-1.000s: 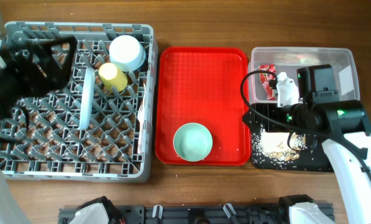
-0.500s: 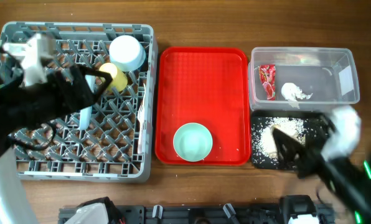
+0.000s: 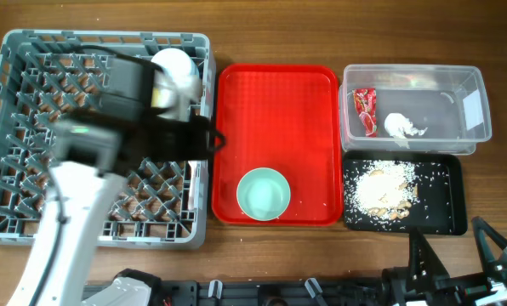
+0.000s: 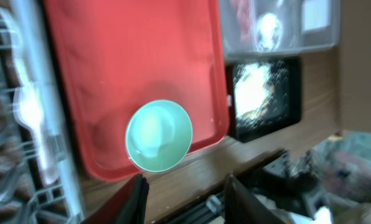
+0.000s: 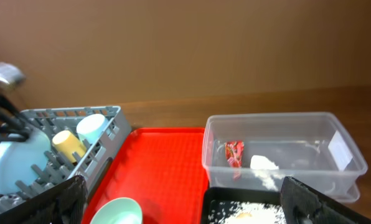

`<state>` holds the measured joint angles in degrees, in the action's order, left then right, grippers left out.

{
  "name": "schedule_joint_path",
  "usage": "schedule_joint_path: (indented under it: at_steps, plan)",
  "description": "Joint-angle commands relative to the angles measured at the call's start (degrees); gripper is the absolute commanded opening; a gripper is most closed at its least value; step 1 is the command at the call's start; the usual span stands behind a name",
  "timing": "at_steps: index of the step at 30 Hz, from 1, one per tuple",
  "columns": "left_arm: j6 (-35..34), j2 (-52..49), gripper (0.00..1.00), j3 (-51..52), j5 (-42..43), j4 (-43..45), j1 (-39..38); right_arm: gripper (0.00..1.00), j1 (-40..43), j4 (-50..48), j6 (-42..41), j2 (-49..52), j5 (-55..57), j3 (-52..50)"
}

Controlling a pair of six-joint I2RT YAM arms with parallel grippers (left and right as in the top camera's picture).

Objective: Sort waste into correct bins and load items into the dishwasher rack
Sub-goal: 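Reach the left gripper to the light-green bowl and grasp its rim, then carry the light-green bowl with the left gripper toward the dish rack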

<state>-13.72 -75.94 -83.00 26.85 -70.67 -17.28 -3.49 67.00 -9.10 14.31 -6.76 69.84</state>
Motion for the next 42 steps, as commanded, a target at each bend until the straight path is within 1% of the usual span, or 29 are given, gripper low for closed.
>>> schedule_joint_path:
  at_steps: [1,5,7,9,11,16,21,25,27,28,30,31,34,36,39,42]
  plan:
    - [-10.12,-0.81,0.35,8.72,-10.99,8.09,-11.69,1.0,0.24,0.13,-2.01,-0.66,0.81,-0.2]
    - [-14.27,-3.69,0.34,13.92,-15.56,16.92,-21.46,1.0,0.24,0.15,-2.01,-0.63,0.81,-0.2]
    - [-14.45,-6.73,0.29,15.41,-16.57,21.73,-26.77,1.0,0.24,0.15,-1.99,-0.63,0.81,-0.2]
    - [-14.91,-9.53,0.27,15.45,-18.43,23.89,-30.16,1.0,0.24,0.15,-1.99,-0.66,0.81,-0.2]
    - [-17.51,-13.03,0.27,15.45,-22.75,25.7,-33.77,1.0,0.24,0.15,-1.97,-0.66,0.81,-0.2]
    - [-21.73,-19.69,0.29,15.45,-29.05,26.64,-38.29,1.0,0.24,0.15,-1.99,-0.63,0.81,-0.2]
    - [-22.82,-24.81,0.29,15.45,-31.01,27.23,-39.52,1.0,0.24,0.15,-1.99,-0.63,0.81,-0.2]
    - [-22.84,-28.11,0.29,15.45,-30.03,27.54,-39.52,1.0,0.24,0.15,-1.99,-0.66,0.81,-0.2]
    - [-22.84,-29.22,0.27,15.45,-28.79,27.43,-39.52,1.0,0.24,0.15,-1.99,-0.66,0.81,-0.2]
    - [-22.84,-29.57,0.23,15.45,-28.59,27.39,-39.52,1.0,0.24,0.15,-2.01,-0.66,0.81,-0.2]
    - [-22.77,-29.86,0.05,15.45,-28.72,27.19,-39.56,1.0,0.24,0.15,-1.99,-0.66,0.81,-0.2]
    - [-22.77,-29.83,0.04,15.45,-29.14,27.12,-39.56,1.0,0.24,0.15,-1.99,-0.66,0.81,-0.2]
    - [-22.75,-28.5,0.04,14.73,-29.55,26.27,-38.99,1.0,0.24,0.15,-1.99,-0.63,0.81,-0.2]
    - [-22.77,-26.82,0.04,12.83,-29.49,23.41,-38.32,1.0,0.24,0.15,-1.97,-0.63,0.81,-0.2]
    - [-20.7,-22.86,0.04,7.98,-29.53,16.5,-37.05,1.0,0.24,0.17,-1.99,-0.63,0.81,-0.2]
    - [-20.57,-18.27,0.04,3.48,-29.18,10.69,-35.23,1.0,0.24,0.15,-1.99,-0.66,0.81,-0.2]
